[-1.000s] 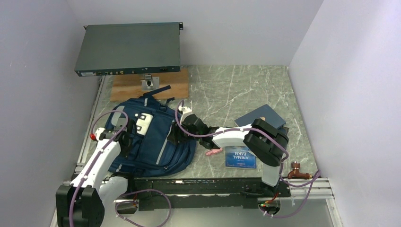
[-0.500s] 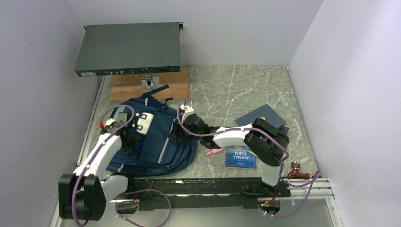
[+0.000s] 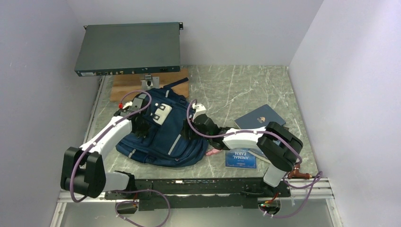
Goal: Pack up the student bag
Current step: Unzip the student bag at the center of the board.
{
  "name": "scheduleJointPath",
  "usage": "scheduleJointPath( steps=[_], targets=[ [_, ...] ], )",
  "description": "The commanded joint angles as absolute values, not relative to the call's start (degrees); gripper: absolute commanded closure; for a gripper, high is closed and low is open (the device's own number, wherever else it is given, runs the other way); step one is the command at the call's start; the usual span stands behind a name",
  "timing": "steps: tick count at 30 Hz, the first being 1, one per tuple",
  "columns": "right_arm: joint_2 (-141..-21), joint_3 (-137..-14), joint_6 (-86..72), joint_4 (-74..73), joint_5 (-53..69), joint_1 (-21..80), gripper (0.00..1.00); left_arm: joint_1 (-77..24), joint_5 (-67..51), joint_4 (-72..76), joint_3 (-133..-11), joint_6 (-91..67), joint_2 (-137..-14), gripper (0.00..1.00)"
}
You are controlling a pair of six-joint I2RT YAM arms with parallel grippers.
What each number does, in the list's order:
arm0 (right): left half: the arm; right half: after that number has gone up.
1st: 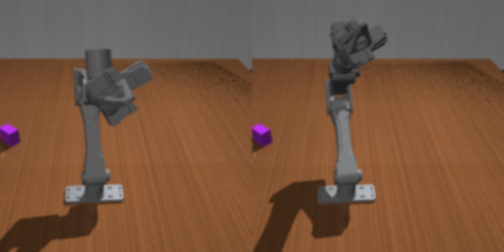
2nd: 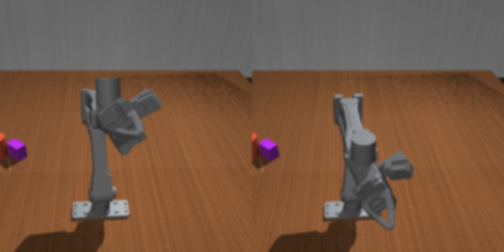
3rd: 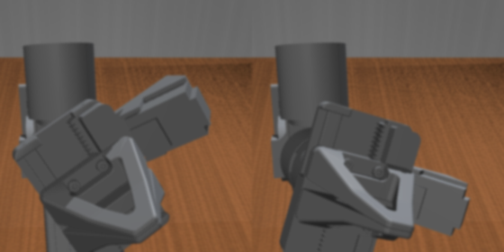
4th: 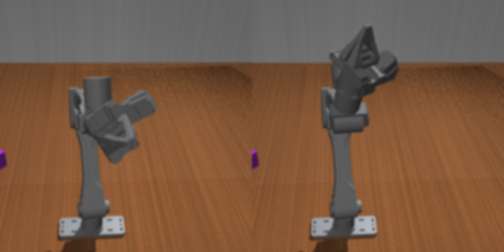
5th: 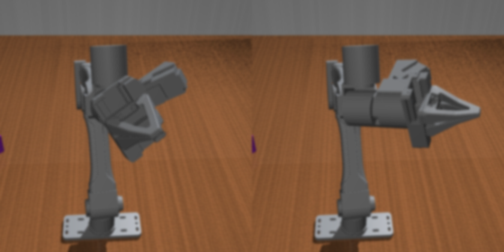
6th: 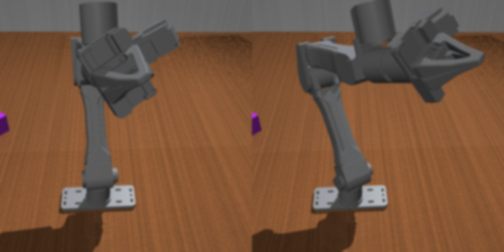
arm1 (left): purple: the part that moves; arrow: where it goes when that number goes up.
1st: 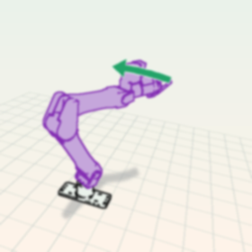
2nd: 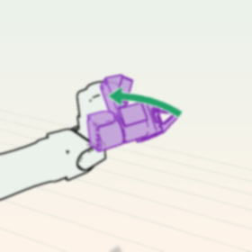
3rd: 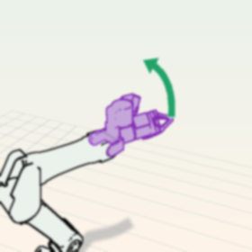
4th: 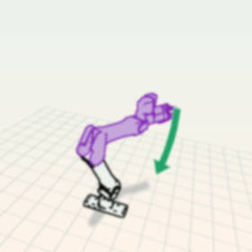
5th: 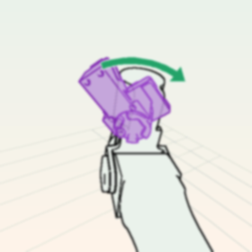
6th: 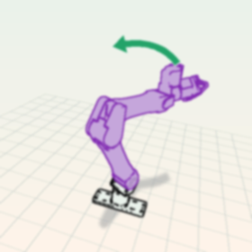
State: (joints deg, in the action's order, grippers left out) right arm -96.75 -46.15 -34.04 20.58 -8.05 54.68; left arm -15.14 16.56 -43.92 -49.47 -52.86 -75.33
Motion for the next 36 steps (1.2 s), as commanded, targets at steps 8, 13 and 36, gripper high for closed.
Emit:
scheduleJointPath(
  steps=[8,13,36],
  targets=[
    [-101.1,-56.6,-26.9,14.5,1.2,55.4,0.34,-14.2,17.0,-44.0,-40.6,-54.6,-64.5,0.73],
    [-101.8,-56.0,-27.7,16.0,2.4,55.3,0.34,-11.1,18.0,-42.9,-39.8,-52.0,-62.3,0.41],
    [-103.0,-55.6,-28.4,16.9,2.9,55.3,0.35,-10.5,20.4,-42.0,-44.5,-49.7,-73.0,0.59]
  ],
)
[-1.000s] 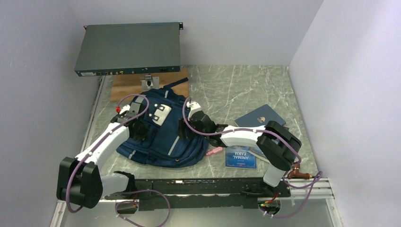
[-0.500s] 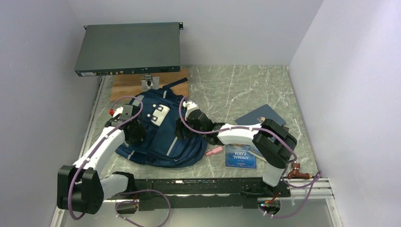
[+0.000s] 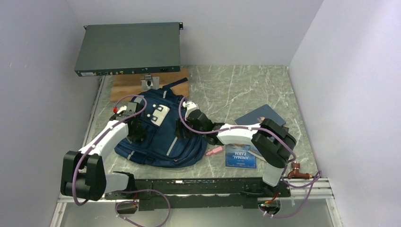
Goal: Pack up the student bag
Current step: Unzip the student bag at the center of the board.
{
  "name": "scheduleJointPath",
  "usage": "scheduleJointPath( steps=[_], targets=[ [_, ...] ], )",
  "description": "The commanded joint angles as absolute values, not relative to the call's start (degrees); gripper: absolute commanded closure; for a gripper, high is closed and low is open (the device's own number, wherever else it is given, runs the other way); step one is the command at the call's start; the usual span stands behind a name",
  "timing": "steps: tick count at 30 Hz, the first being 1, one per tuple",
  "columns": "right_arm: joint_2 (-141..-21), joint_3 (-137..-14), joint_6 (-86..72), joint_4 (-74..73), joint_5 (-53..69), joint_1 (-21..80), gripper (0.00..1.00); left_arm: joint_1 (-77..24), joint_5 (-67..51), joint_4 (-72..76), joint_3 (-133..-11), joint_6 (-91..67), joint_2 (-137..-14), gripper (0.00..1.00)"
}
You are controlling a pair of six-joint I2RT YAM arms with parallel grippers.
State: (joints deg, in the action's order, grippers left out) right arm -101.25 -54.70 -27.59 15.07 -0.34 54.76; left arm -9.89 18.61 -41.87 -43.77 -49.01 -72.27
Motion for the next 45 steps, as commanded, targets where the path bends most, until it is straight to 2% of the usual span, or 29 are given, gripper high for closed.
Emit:
scheduleJointPath(
  steps=[1,5,9,22,29,37,41,43,45],
  targets=[
    [-103.1,-55.6,-28.5,16.9,2.8,55.3,0.35,-10.7,21.0,-42.4,-44.4,-50.1,-73.3,0.63],
    [-104.0,-55.9,-29.9,16.5,1.3,55.2,0.35,-11.4,23.3,-44.3,-44.7,-50.7,-73.4,0.84],
    [-105.2,-55.3,-34.7,16.6,-1.9,55.0,0.36,-11.9,24.5,-46.1,-45.2,-50.0,-70.8,1.00],
    [-107.3,-54.1,-40.3,18.8,-3.6,54.3,0.39,-13.9,21.9,-50.5,-39.8,-53.6,-58.0,1.00],
    [-108.0,-54.1,-41.3,18.6,-4.7,54.3,0.39,-15.1,20.1,-52.5,-34.2,-59.2,-56.7,1.00],
    [-105.2,-54.6,-33.8,18.4,-0.4,54.5,0.38,-15.1,20.7,-53.5,-36.5,-56.4,-56.1,1.00],
    [-100.0,-52.8,-28.3,18.0,1.2,54.8,0.34,-15.1,21.2,-54.9,-39.7,-53.5,-54.5,0.85],
    [-98.2,-52.9,-27.0,15.3,1.8,54.8,0.33,-15.1,21.2,-55.3,-41.7,-51.8,-52.9,0.73],
    [-95.9,-52.1,-26.5,14.1,2.7,54.8,0.33,-15.1,20.7,-55.5,-43.6,-49.7,-51.3,0.57]
  ],
)
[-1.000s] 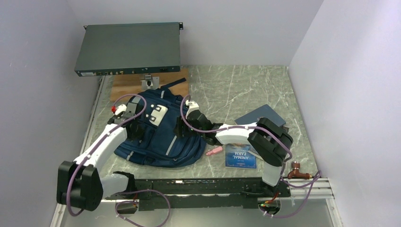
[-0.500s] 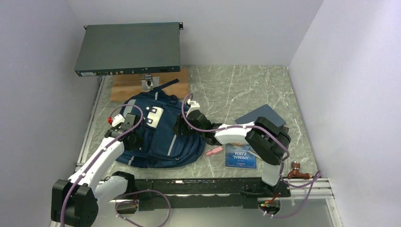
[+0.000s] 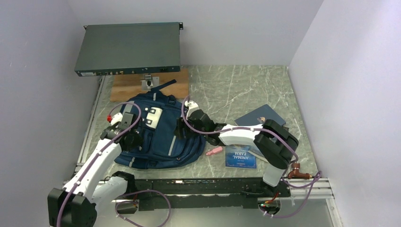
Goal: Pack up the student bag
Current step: Unzip the student bag at the center of the board.
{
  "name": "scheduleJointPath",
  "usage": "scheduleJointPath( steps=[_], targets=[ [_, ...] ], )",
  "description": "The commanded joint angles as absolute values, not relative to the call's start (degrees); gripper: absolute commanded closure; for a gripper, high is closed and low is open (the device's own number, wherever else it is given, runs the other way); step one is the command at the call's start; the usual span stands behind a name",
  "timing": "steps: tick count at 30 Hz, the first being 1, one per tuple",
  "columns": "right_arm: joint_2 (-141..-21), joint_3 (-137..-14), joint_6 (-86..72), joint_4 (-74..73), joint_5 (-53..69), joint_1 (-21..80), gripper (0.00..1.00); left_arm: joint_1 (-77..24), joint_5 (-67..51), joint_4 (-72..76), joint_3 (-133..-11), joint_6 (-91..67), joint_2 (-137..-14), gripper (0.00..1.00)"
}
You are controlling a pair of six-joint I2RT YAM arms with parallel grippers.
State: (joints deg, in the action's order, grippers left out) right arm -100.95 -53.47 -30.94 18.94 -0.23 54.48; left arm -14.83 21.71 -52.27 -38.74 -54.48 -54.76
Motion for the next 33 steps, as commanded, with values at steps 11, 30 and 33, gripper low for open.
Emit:
scheduleJointPath(
  steps=[11,30,33],
  targets=[
    [-77.1,-46.2,-20.4,-7.9,-4.1,54.8,0.25,-15.1,8.2,-47.7,-54.1,-27.6,-47.3,0.00],
    [-60.7,-38.7,-10.3,-20.4,4.4,45.7,0.13,-15.2,-2.5,-36.1,-53.6,-11.4,-56.1,0.00],
    [-63.3,-42.8,1.0,-22.4,9.8,47.5,0.00,-15.2,-2.3,-36.1,-52.3,-11.4,-53.7,0.00]
  ],
)
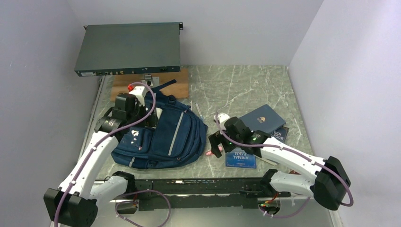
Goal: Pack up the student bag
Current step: Unzip the student bag at the center of the board, then pick up the stationery from the center of the board.
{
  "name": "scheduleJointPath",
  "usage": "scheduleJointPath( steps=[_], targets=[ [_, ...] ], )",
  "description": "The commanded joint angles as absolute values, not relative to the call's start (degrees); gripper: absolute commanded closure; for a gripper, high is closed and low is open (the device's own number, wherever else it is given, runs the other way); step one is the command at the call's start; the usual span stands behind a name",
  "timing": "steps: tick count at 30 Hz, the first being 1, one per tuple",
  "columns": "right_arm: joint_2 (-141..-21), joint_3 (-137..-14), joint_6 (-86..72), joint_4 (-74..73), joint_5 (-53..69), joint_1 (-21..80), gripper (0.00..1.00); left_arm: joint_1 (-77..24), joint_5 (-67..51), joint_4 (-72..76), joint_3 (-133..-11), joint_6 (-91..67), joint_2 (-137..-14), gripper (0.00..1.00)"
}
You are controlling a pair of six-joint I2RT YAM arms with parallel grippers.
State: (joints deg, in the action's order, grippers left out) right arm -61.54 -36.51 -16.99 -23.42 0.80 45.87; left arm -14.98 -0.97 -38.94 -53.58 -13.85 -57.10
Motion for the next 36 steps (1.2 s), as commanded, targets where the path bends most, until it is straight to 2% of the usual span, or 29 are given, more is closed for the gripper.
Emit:
scheduleJointPath(
  steps=[1,4,8,15,25,36],
  targets=[
    [-64.9,-45.1,4.7,-25.3,8.4,47.8,0.00,-15.2,-2.1,-35.5,-51.6,-11.3,-52.8,0.00],
    [-69.9,-49.6,17.1,-33.4,3.6,47.8,0.00,-15.1,-2.2,-35.6,-51.4,-11.6,-50.5,0.00],
    [-72.3,-46.6,27.9,-35.5,-1.0,47.2,0.00,-15.2,-2.6,-34.9,-50.7,-11.7,-48.0,0.00],
    [-71.6,-40.8,38.6,-28.5,12.5,43.6,0.01,-15.1,-5.5,-35.0,-50.4,-12.1,-46.2,0.00],
    [-78.2,-42.9,46.3,-27.6,21.0,41.6,0.07,-15.2,-6.4,-35.3,-50.4,-12.1,-44.5,0.00],
    [-82.6,-42.5,49.3,-24.5,23.8,40.1,0.14,-15.2,-6.4,-35.4,-50.3,-11.9,-44.2,0.00]
  ],
)
